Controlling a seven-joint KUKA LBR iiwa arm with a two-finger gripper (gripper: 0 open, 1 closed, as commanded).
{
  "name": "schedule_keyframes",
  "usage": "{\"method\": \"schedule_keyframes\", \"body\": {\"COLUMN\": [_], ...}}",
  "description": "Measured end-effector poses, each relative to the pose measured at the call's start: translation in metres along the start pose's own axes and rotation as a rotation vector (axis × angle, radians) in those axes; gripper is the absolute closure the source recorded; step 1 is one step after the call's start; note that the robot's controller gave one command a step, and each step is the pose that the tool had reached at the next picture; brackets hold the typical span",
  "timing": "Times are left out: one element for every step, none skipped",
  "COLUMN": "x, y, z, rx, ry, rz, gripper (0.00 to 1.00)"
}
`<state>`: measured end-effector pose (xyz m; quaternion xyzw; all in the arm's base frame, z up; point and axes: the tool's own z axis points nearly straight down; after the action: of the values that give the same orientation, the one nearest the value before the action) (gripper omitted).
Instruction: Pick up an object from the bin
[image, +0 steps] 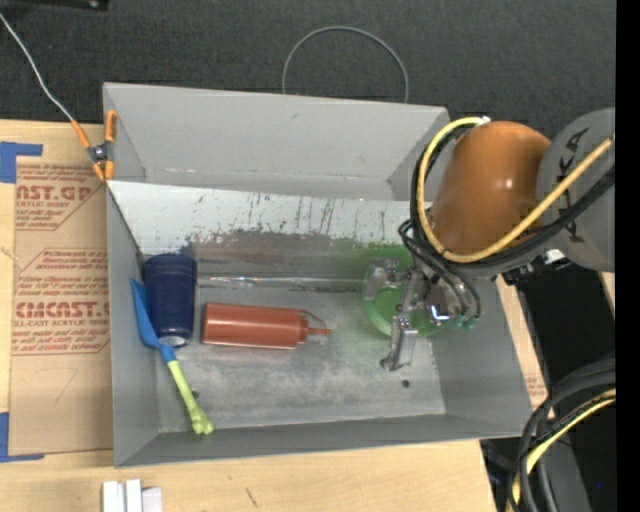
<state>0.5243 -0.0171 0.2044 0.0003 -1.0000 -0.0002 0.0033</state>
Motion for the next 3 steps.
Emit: {"method": "schedule_keyframes", "body": {"x": [-0.002, -0.026, -0.032], "y": [0.0, 0.041, 0.079], "z": [-0.004, 0.064, 0.021], "rx": [0.0, -0.001, 0.0], "ry": [-0.008, -0.003, -0.009], "rz": [0.0, -0.362, -0.094], "gripper": [0.0, 0.0, 0.0]}}
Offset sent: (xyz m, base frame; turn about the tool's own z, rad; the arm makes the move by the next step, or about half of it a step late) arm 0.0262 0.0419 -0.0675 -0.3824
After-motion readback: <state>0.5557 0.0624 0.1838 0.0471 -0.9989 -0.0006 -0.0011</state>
